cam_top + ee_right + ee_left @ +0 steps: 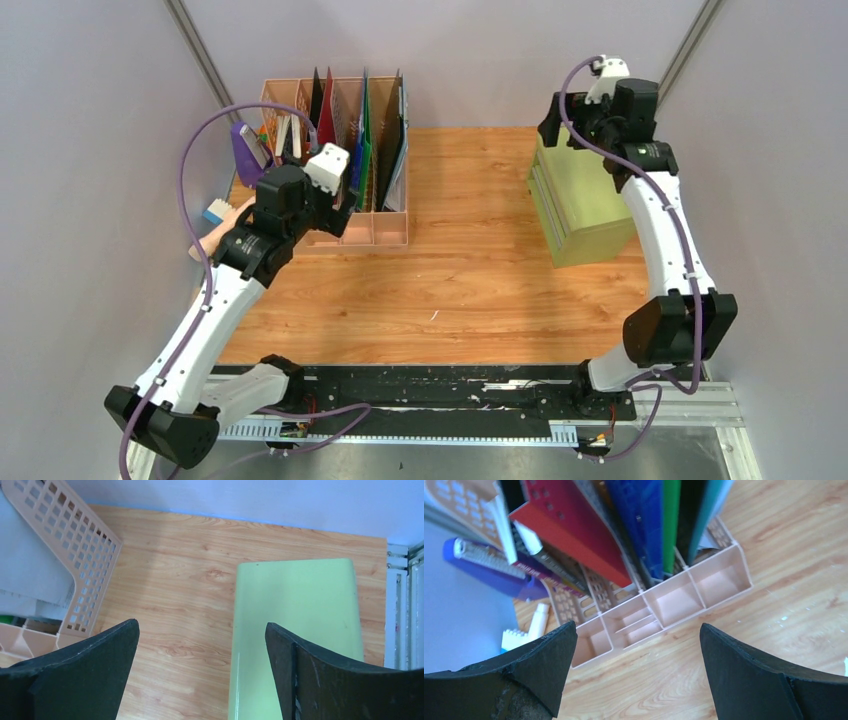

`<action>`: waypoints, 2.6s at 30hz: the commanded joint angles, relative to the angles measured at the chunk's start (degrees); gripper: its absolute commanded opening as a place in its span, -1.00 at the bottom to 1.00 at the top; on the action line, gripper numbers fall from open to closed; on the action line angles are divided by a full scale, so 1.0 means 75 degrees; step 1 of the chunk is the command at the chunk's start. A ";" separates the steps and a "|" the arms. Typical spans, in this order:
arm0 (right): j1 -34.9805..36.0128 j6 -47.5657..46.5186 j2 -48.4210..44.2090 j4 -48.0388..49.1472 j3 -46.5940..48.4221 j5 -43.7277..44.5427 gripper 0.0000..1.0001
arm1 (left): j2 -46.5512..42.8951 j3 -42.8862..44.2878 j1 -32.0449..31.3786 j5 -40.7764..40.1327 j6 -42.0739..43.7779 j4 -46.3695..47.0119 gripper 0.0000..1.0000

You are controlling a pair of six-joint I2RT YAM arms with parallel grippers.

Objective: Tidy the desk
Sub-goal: Reset both arms

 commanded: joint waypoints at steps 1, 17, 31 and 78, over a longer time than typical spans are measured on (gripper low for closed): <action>-0.0801 0.1408 -0.0643 0.0551 -0.0126 -0.1036 1.00 | -0.0253 -0.0052 0.0431 -0.0718 -0.0667 0.0444 1.00; -0.1868 0.1250 -0.2975 0.1572 -0.3393 -0.2011 1.00 | -0.1860 -0.1191 0.1446 -0.2775 -0.1248 0.1426 1.00; -0.1874 0.1033 -0.5039 0.3091 -0.5734 -0.2233 1.00 | -0.2058 -0.1648 0.1458 -0.2672 -0.0805 0.1788 1.00; -0.1956 -0.0258 -0.6079 0.2041 -0.5658 -0.2564 1.00 | -0.3243 -0.3130 0.1964 -0.0431 -0.1513 0.2768 1.00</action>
